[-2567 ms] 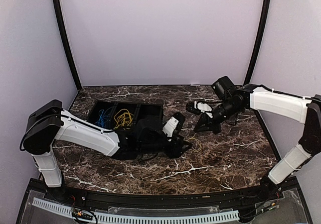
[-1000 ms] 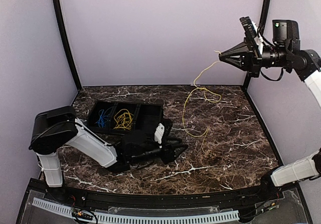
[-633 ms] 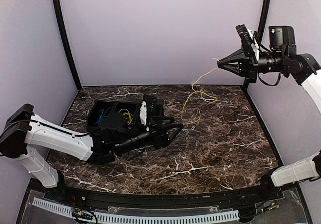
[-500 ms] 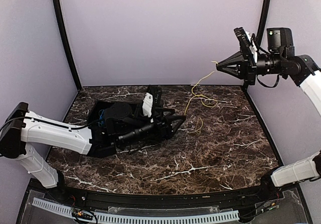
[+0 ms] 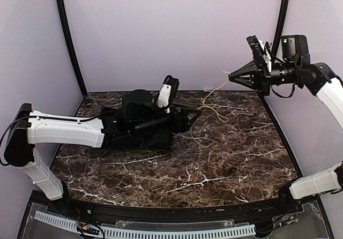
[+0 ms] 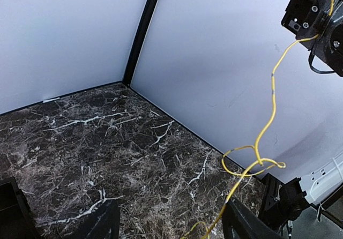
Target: Untangle the cables
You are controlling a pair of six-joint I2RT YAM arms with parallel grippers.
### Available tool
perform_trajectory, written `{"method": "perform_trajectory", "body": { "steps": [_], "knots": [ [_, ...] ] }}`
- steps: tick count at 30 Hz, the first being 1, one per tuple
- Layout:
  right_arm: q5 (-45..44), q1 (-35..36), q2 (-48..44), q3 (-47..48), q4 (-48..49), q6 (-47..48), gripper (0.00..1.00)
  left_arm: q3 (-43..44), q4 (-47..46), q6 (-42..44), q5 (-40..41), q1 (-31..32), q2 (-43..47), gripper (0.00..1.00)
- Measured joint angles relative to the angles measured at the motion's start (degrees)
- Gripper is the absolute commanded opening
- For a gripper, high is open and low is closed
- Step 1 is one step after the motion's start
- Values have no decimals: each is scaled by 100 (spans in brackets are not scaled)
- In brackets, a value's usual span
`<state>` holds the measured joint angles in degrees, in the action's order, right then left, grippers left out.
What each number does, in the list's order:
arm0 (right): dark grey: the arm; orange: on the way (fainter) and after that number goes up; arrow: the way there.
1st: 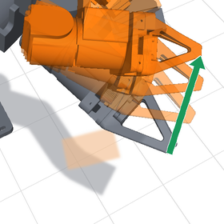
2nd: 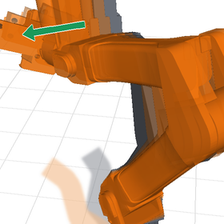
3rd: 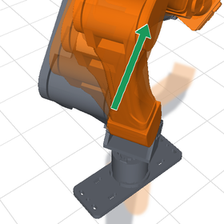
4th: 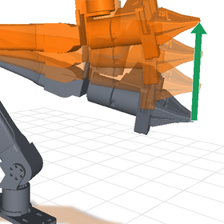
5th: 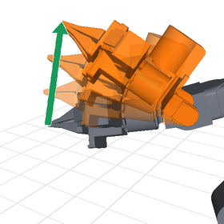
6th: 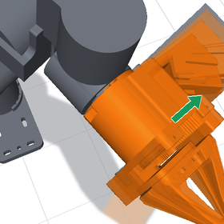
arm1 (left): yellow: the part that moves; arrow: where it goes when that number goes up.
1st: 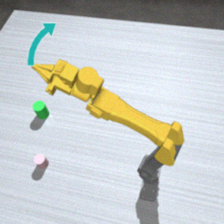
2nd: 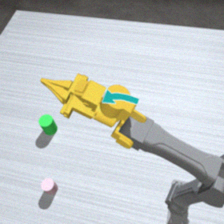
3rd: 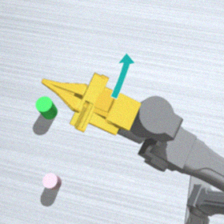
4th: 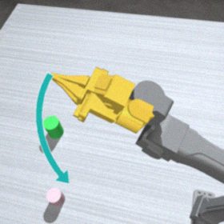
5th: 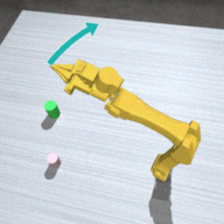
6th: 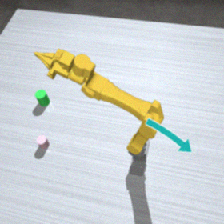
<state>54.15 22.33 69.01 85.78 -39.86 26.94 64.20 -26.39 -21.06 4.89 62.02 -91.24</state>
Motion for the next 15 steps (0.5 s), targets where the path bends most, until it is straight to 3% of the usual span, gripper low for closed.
{"method": "perform_trajectory", "body": {
  "steps": [2,11,15],
  "knots": [
    [4,0,-2,-28,9,-4,0,37,37,-68,-122,-50,-103,60],
    [2,0,-26,-129,85,-9,0,42,-186,-109,-970,-109,-293,6],
    [-90,-15,-20,-33,28,-31,0,-20,-339,-160,-1082,-146,-293,0]
  ]
}}
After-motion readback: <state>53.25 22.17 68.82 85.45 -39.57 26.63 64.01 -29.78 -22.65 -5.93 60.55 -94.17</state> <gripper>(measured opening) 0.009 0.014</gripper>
